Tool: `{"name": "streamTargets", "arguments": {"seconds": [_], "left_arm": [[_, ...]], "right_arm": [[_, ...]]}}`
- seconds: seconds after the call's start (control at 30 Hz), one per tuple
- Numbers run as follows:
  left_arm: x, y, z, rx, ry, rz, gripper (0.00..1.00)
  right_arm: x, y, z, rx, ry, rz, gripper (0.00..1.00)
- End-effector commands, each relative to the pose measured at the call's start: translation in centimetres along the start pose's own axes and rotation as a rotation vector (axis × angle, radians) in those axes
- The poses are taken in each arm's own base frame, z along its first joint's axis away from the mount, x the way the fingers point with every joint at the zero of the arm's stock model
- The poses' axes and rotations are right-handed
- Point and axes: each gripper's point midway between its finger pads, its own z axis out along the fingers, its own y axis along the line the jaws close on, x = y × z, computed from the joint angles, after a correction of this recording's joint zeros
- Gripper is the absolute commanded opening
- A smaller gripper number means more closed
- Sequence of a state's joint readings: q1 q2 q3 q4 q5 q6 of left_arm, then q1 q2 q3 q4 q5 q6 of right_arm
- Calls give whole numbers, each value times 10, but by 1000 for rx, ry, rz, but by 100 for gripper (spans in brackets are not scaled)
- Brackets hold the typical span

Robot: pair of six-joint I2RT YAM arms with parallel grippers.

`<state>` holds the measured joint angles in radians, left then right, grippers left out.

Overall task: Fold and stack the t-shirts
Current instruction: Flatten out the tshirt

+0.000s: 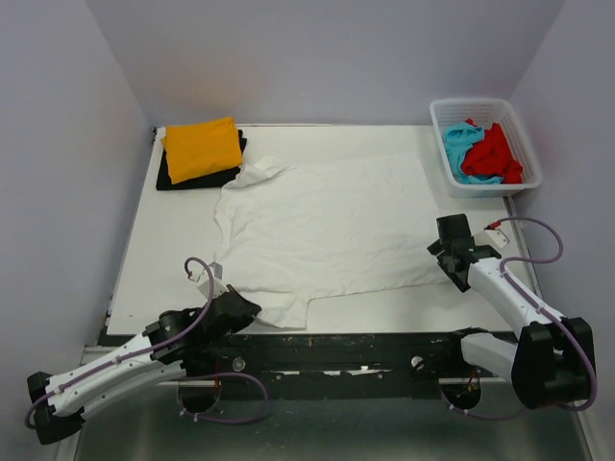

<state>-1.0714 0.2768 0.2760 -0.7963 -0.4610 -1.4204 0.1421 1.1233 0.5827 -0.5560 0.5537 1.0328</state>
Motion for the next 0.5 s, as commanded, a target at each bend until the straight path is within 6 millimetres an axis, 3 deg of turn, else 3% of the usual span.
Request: {"name": "streamTargets", "arguments": {"seconds": [0.0, 0.1, 0.47], "left_arm": [[-11, -2, 1, -7, -55, 49, 0], [-14, -2, 2, -41, -67, 77, 0], [-24, 2, 4, -134, -103, 120, 0]], "right_arm": [[14, -23, 7, 91, 21, 41, 92], [16, -32, 16, 141, 8, 49, 90], [29, -32, 28, 177, 46, 55, 56]]}}
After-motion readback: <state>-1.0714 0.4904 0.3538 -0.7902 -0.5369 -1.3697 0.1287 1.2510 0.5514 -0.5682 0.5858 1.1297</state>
